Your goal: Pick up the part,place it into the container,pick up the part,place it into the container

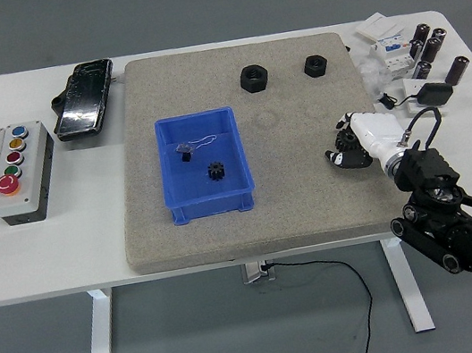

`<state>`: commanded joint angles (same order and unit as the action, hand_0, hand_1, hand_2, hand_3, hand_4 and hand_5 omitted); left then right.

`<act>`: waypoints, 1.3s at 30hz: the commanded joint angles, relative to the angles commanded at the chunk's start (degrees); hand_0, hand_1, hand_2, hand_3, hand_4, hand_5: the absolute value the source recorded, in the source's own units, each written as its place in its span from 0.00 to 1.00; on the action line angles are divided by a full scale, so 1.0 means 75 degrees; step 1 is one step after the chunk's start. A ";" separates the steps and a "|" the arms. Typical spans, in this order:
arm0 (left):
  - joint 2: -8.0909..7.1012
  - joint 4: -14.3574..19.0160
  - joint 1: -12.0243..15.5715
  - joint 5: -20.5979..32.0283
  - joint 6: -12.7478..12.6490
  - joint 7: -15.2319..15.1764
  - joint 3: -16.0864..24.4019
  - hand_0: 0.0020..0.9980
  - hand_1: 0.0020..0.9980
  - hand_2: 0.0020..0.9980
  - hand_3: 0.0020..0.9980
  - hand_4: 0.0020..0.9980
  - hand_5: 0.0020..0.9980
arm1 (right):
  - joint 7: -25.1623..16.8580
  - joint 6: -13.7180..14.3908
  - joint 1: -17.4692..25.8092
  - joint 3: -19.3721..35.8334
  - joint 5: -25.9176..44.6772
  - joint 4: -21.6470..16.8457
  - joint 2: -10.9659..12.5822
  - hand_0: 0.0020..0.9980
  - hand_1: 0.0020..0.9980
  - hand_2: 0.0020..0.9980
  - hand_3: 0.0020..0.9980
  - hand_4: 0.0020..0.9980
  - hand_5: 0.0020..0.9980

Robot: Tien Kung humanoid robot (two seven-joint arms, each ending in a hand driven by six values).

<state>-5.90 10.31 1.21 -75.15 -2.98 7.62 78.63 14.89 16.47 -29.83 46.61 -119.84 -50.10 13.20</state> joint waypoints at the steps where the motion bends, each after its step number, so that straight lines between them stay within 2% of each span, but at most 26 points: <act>1: 0.0000 0.0000 0.0000 -0.0001 0.0000 0.0001 0.0001 0.68 0.69 0.65 0.69 0.71 0.28 | 0.0000 0.0008 -0.0001 -0.0004 -0.0008 0.0005 -0.0001 0.44 0.58 0.58 0.60 0.41 0.05; 5: -0.0005 0.0000 -0.0004 0.0007 0.0002 -0.0003 -0.0008 0.68 0.69 0.65 0.69 0.71 0.28 | 0.0001 0.0020 0.0007 -0.0032 -0.0036 0.0031 -0.0004 0.44 0.58 0.58 0.60 0.41 0.05; 6: -0.0006 0.0000 -0.0004 0.0007 0.0001 -0.0004 -0.0009 0.68 0.69 0.65 0.69 0.71 0.28 | 0.0002 0.0019 0.0008 -0.0040 -0.0041 0.0038 -0.0005 0.45 0.58 0.57 0.60 0.40 0.01; 16: -0.0002 0.0000 -0.0010 0.0034 0.0007 -0.0022 -0.0048 0.68 0.69 0.65 0.69 0.71 0.28 | -0.0142 0.0167 -0.0025 -0.0131 0.0043 0.0070 0.0014 0.45 0.58 0.57 0.60 0.41 0.00; 24: -0.0010 0.0000 -0.0013 0.0017 0.0005 0.0001 -0.0029 0.68 0.69 0.65 0.69 0.71 0.28 | -0.0174 0.0342 -0.0392 -0.0294 0.0072 -0.0629 0.0066 0.45 0.58 0.57 0.60 0.41 0.00; 28: -0.0017 0.0000 -0.0035 -0.0056 0.0009 0.0034 0.0033 0.68 0.69 0.65 0.69 0.71 0.28 | -0.0112 0.0460 -0.0682 -0.0567 -0.0067 -0.1048 -0.0119 0.45 0.58 0.57 0.60 0.41 0.00; 33: -0.0027 0.0000 -0.0063 -0.0077 0.0015 0.0033 0.0037 0.68 0.69 0.65 0.68 0.71 0.29 | -0.0066 0.0516 -0.0998 -0.1014 -0.0183 -0.1544 -0.0563 0.45 0.58 0.57 0.60 0.44 0.00; 39: -0.0034 0.0000 -0.0039 -0.0093 0.0019 0.0060 0.0044 0.68 0.69 0.65 0.68 0.71 0.29 | -0.0018 0.0485 -0.1239 -0.1573 -0.0343 -0.1823 -0.0997 0.45 0.58 0.57 0.60 0.45 0.00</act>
<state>-6.16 10.31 0.91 -75.85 -2.84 8.07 78.96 14.75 20.11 -39.12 34.81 -122.42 -63.77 5.72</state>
